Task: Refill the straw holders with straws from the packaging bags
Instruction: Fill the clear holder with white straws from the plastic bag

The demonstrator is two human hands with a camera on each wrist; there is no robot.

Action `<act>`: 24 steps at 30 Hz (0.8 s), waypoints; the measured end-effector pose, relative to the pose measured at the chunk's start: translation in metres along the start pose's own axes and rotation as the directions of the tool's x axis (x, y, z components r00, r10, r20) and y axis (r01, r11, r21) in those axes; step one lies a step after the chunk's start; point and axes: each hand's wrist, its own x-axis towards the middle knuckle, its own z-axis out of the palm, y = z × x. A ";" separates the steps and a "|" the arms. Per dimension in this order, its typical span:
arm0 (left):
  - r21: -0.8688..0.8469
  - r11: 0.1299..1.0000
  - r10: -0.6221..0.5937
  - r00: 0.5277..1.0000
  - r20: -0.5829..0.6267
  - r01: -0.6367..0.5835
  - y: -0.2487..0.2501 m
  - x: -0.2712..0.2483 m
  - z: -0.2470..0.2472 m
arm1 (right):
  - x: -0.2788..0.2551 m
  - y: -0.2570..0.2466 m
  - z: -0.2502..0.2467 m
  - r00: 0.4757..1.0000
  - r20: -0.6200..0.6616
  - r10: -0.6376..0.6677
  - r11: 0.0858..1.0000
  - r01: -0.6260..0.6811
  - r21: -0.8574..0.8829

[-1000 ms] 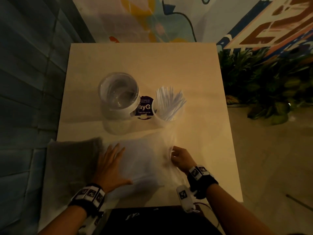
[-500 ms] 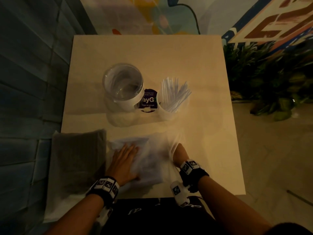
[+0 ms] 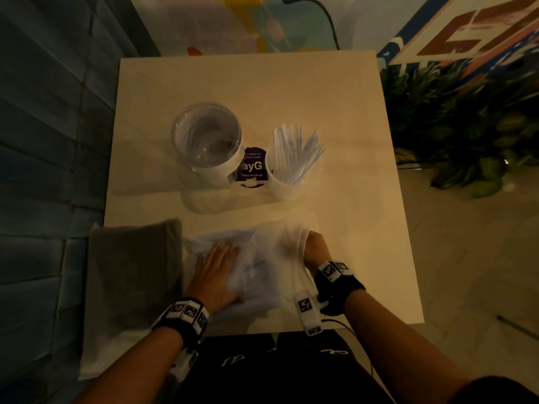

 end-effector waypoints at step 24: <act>-0.091 0.994 -0.052 0.999 0.007 0.053 0.011 -0.001 -0.007 | -0.010 -0.002 0.005 0.985 -0.098 0.139 0.844 -0.066 0.533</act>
